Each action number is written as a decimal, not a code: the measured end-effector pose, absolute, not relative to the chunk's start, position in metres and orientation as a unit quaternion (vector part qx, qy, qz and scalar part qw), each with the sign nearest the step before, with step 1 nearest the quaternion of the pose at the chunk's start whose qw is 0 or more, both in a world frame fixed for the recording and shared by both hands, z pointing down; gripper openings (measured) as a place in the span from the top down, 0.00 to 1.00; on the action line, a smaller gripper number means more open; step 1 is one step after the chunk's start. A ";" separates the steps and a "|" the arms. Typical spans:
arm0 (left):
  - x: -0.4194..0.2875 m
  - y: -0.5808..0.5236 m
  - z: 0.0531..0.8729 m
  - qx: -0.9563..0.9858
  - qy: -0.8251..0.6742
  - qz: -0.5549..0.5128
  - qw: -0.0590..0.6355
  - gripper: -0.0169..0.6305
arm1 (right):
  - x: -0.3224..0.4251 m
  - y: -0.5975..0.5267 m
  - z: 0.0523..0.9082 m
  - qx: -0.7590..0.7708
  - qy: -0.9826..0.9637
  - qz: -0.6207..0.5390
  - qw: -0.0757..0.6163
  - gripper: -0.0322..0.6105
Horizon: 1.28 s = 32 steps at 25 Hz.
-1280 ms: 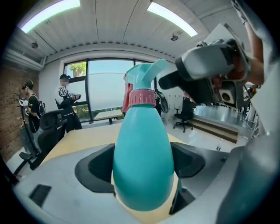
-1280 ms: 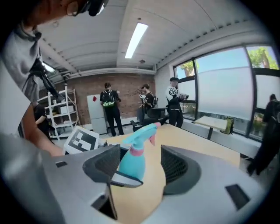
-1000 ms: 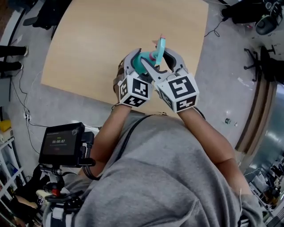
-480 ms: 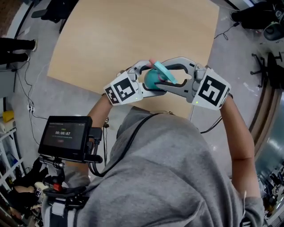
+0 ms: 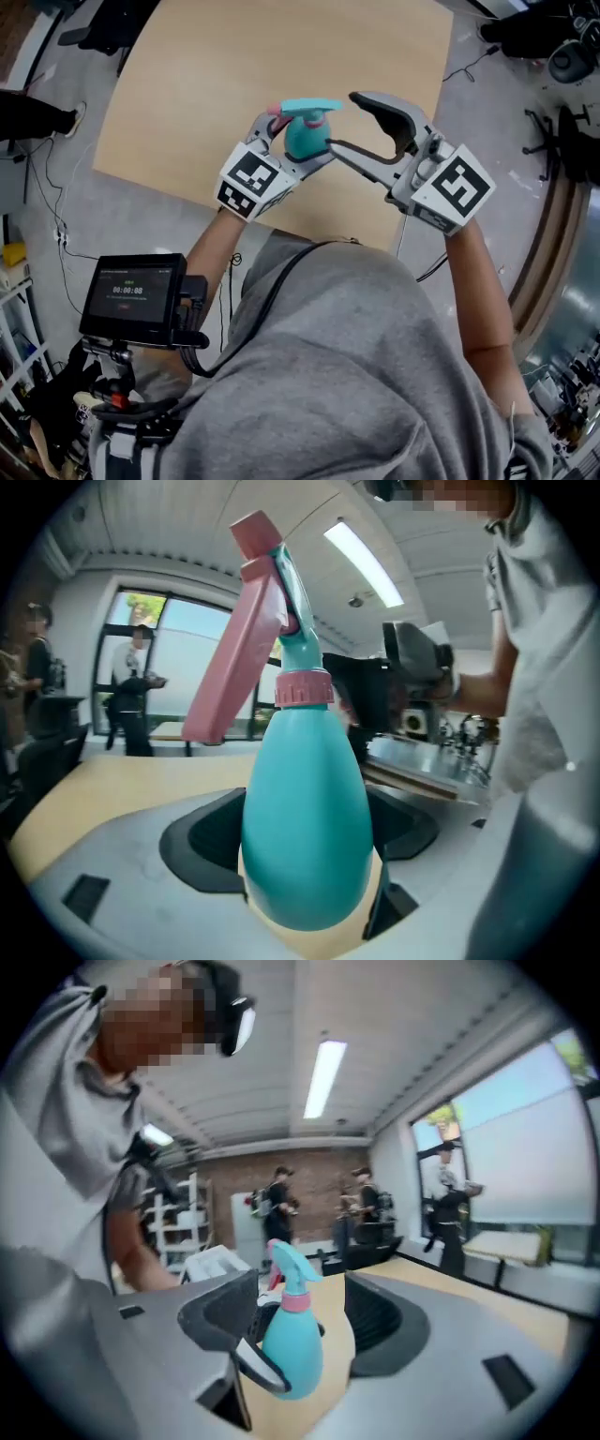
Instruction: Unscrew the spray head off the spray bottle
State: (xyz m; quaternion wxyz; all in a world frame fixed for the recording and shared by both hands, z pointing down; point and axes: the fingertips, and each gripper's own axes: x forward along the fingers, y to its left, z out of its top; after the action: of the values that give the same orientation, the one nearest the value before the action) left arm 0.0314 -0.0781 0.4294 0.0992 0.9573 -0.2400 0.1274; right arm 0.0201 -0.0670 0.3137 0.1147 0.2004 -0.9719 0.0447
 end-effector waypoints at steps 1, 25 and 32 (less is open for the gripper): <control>0.024 -0.089 0.434 0.943 -0.285 0.136 0.103 0.38 | 0.033 -0.078 0.314 0.262 -0.957 0.091 0.085 0.53; 0.053 0.040 0.419 0.984 0.107 0.125 0.066 0.38 | 0.002 0.032 0.327 -0.158 -0.929 -0.103 0.318 0.79; 0.056 0.029 0.391 0.986 0.091 0.066 0.125 0.38 | 0.007 0.006 0.297 -0.105 -0.964 -0.024 0.243 0.77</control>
State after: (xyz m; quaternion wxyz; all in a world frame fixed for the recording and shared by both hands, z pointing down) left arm 0.0563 0.0292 0.3909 0.1251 0.9858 0.0913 0.0656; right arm 0.0071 0.0057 0.2968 0.2432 -0.1051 -0.9640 -0.0243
